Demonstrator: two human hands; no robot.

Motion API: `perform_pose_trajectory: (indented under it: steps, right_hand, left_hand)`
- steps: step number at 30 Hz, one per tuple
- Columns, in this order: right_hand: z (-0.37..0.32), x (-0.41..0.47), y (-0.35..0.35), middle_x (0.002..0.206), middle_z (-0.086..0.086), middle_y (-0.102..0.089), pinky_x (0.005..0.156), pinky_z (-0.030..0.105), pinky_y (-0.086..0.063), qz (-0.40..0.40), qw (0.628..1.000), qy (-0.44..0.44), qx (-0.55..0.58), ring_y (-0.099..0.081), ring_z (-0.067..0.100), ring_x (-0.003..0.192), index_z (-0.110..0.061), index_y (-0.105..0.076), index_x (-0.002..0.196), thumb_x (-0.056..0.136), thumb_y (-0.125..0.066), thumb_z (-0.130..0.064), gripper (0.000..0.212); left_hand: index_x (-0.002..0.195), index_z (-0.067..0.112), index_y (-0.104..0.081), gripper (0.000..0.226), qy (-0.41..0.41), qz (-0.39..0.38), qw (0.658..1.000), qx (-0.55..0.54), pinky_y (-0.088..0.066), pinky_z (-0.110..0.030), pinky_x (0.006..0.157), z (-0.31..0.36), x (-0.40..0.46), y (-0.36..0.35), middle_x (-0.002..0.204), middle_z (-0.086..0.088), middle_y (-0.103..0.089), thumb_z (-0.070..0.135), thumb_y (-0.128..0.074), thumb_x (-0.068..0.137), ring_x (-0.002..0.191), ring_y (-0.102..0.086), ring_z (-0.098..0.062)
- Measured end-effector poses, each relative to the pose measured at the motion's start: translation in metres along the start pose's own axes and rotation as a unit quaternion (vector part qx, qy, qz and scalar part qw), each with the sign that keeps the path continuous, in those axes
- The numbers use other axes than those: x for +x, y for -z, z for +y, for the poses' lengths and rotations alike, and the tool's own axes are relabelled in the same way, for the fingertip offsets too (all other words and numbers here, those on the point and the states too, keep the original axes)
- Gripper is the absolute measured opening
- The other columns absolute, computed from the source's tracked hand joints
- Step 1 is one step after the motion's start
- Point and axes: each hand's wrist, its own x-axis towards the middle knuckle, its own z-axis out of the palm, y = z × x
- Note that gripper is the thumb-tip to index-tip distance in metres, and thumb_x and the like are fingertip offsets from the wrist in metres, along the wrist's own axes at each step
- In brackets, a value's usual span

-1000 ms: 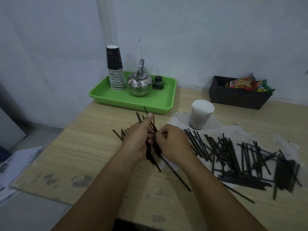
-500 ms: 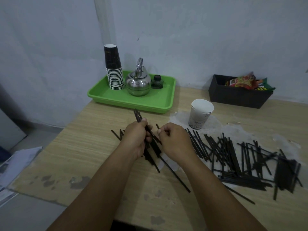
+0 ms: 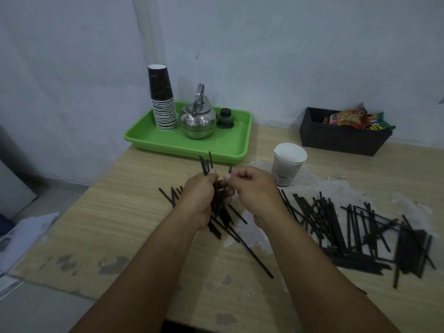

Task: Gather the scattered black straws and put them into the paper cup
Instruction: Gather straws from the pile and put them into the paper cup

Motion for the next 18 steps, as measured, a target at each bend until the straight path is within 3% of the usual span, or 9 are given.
perform_pose_trajectory:
  steps: [3, 6, 10, 14, 16, 18]
  right_hand:
    - [-0.001, 0.006, 0.0, 0.064, -0.004, -0.07, 0.049, 0.016, -0.048, -0.005, 1.0, -0.001, -0.001, -0.062, 0.004, 0.05, -0.008, -0.069, 0.078, 0.085, -0.074, -0.011, 0.008]
    - [0.003, 0.011, -0.002, 0.071, -0.006, -0.074, 0.066, 0.022, -0.049, -0.008, 0.999, 0.002, -0.054, -0.069, 0.007, 0.074, -0.016, -0.073, 0.076, 0.083, -0.076, -0.021, 0.009]
    - [0.012, 0.011, -0.002, 0.07, -0.01, -0.071, 0.066, 0.027, -0.051, 0.024, 0.988, 0.025, -0.148, -0.065, 0.003, 0.068, -0.02, -0.072, 0.072, 0.083, -0.075, -0.032, 0.017]
    - [0.02, 0.006, -0.003, 0.086, -0.005, -0.073, 0.077, 0.035, -0.055, 0.013, 0.927, 0.033, -0.374, -0.066, 0.017, 0.083, -0.022, -0.074, 0.085, 0.084, -0.071, -0.042, 0.02]
    - [0.024, 0.001, -0.006, 0.094, -0.001, -0.072, 0.073, 0.032, -0.052, 0.003, 0.891, 0.035, -0.452, -0.065, 0.021, 0.088, -0.018, -0.072, 0.096, 0.084, -0.069, -0.047, 0.032]
    - [0.027, -0.001, -0.01, 0.096, 0.002, -0.066, 0.064, 0.029, -0.043, 0.001, 0.86, 0.056, -0.507, -0.062, 0.024, 0.091, -0.016, -0.069, 0.095, 0.083, -0.067, -0.051, 0.037]
  left_hand:
    - [0.106, 0.007, -0.055, 0.019, 0.002, 0.002, 1.0, 0.018, -0.046, -0.024, 0.044, 0.004, -0.003, 0.002, 0.071, -0.008, -0.07, 0.022, -0.045, 0.101, 0.047, -0.061, -0.016]
    - [0.099, 0.01, -0.054, 0.016, 0.005, 0.011, 1.0, 0.027, -0.038, -0.021, 0.039, 0.007, -0.002, 0.006, 0.067, -0.006, -0.071, 0.023, -0.046, 0.101, 0.042, -0.049, -0.011]
    - [0.092, 0.012, -0.049, 0.015, 0.001, 0.028, 1.0, 0.003, -0.03, -0.02, 0.036, 0.01, 0.003, 0.018, 0.067, -0.003, -0.058, 0.022, -0.044, 0.102, 0.042, -0.038, -0.009]
    - [0.094, 0.014, -0.05, 0.012, -0.001, 0.052, 0.998, -0.035, -0.026, -0.017, 0.036, 0.014, 0.005, 0.031, 0.06, 0.002, -0.043, 0.022, -0.044, 0.102, 0.038, -0.031, -0.007]
    - [0.096, 0.013, -0.054, 0.014, -0.002, 0.061, 0.997, -0.042, -0.026, -0.017, 0.036, 0.013, 0.005, 0.035, 0.058, 0.003, -0.041, 0.023, -0.046, 0.101, 0.038, -0.031, -0.006]
    - [0.096, 0.013, -0.056, 0.015, -0.001, 0.065, 0.997, -0.043, -0.027, -0.018, 0.036, 0.012, 0.005, 0.038, 0.058, 0.003, -0.041, 0.023, -0.047, 0.101, 0.039, -0.032, -0.006]
